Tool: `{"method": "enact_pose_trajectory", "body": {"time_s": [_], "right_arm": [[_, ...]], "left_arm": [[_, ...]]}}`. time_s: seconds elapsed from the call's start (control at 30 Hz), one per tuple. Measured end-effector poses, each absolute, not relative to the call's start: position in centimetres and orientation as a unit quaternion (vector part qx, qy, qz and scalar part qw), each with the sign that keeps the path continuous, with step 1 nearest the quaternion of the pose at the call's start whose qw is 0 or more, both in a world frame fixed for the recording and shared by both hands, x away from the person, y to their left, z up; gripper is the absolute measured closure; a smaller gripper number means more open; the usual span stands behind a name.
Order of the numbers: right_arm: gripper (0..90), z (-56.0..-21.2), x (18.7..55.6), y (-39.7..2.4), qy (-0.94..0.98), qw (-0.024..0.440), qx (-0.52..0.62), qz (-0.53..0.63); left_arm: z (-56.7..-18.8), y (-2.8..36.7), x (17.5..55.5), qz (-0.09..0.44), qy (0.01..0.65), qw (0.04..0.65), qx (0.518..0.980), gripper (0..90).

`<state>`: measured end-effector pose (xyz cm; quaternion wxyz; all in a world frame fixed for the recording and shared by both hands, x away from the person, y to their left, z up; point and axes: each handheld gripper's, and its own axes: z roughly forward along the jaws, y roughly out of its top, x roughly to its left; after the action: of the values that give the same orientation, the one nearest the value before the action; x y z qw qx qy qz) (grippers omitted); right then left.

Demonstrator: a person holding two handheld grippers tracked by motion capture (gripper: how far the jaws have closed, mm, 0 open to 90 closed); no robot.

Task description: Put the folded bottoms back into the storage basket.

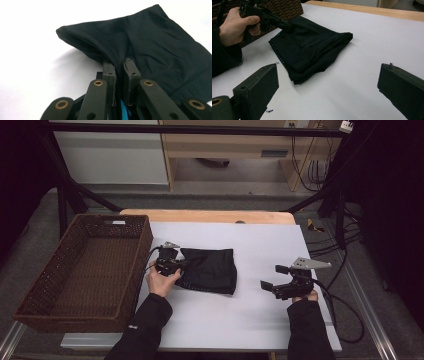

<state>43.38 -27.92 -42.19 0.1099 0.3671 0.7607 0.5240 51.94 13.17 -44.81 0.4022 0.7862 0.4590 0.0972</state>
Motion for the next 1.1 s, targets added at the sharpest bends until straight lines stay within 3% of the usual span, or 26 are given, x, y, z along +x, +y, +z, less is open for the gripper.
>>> {"method": "enact_pose_trajectory", "body": {"time_s": [1.1], "right_arm": [[3.7,-42.1,43.3,-28.0,0.758,0.111,0.368,0.526]], "left_arm": [[-40.0,10.9,51.3,0.108,0.429,0.417,0.794,82.7]]}}
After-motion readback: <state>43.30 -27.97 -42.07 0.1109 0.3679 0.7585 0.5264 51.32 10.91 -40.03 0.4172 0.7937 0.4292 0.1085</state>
